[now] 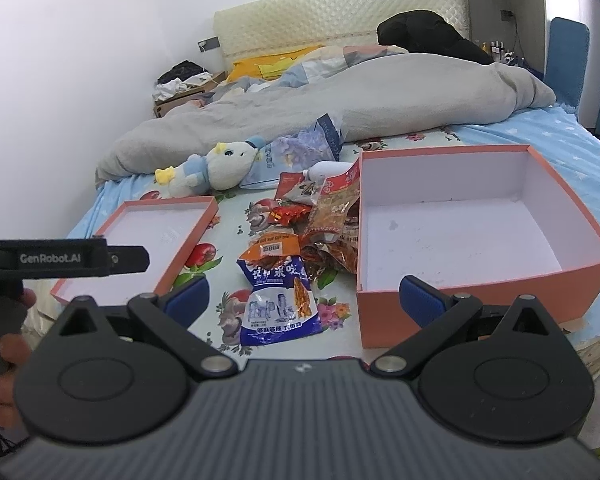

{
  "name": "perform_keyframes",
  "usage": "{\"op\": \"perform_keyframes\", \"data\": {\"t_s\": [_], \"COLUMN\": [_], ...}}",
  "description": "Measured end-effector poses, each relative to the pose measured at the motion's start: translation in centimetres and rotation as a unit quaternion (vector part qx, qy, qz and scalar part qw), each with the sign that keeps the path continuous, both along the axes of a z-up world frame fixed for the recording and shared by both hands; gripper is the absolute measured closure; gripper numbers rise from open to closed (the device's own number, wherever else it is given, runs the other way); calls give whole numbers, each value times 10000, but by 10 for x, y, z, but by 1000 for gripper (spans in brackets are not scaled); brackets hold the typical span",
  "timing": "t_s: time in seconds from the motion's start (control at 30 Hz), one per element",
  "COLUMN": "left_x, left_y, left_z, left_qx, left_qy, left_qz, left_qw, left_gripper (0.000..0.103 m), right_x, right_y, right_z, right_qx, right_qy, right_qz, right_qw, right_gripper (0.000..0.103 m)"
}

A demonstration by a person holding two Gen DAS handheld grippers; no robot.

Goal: Organize snacks
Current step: 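Move both grippers open toward the snack pile beside the deep box, then grasp the blue-white spicy strip bag with right gripper while left grasps orange-labelled bread bag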

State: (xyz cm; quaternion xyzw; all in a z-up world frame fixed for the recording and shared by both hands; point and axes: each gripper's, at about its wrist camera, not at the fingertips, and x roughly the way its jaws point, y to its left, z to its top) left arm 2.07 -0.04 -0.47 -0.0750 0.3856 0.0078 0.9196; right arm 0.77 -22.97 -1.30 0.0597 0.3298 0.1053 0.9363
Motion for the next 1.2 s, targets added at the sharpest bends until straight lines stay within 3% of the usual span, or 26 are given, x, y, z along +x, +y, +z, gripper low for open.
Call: {"op": "perform_keyframes", "data": {"t_s": [0.83,1.2], "left_x": [14,31], "left_y": [-2,4], "left_z": [-7,-29], "left_qx": [6,16], "left_qy": [96,255], "left_qz": [-162,-144], "left_qw": [9998,9996], "left_gripper": [0,0], "right_x": [6,11], "right_y": [1,12], "right_z": [-6,-22], "right_qx": [88,181], "right_qy": [121,169], "right_qz": [-3,434], "right_qw": [9999,9988], "right_gripper": [0,0]}}
